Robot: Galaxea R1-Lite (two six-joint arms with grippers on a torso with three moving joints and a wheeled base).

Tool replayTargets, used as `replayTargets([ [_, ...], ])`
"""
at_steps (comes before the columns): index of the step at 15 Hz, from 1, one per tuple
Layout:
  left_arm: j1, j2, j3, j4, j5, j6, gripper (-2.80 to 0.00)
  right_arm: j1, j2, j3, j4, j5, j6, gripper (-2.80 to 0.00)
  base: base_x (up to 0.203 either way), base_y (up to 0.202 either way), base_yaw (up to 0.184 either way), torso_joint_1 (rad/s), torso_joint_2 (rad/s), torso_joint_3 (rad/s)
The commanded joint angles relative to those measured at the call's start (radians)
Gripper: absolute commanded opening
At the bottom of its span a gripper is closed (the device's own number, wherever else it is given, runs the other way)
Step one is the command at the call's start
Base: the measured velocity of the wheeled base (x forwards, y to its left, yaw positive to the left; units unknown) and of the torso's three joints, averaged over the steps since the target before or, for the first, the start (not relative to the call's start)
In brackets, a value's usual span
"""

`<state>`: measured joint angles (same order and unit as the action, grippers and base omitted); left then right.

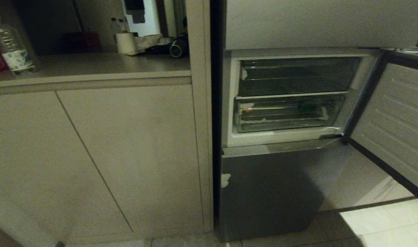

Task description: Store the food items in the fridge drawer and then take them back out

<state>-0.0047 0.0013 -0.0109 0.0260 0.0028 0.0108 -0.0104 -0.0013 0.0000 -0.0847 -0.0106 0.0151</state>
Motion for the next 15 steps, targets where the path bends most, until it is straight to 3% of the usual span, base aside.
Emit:
replayTargets([
  [1, 0.000, 0.000, 0.000, 0.000, 0.000, 0.000, -2.80, 0.000, 0.000, 0.031, -0.001, 0.000, 0.000, -2.80, 0.002, -0.009, 0.179, 0.002, 0.00, 0.010],
  [8, 0.000, 0.000, 0.000, 0.000, 0.000, 0.000, -2.80, 0.000, 0.000, 0.031, -0.001, 0.000, 0.000, -2.80, 0.002, -0.008, 0.151, 0.003, 0.00, 0.003],
  [15, 0.000, 0.000, 0.000, 0.000, 0.001, 0.000, -2.80, 0.000, 0.000, 0.031, -0.001, 0.000, 0.000, -2.80, 0.000, 0.000, 0.000, 0.000, 0.00, 0.000],
])
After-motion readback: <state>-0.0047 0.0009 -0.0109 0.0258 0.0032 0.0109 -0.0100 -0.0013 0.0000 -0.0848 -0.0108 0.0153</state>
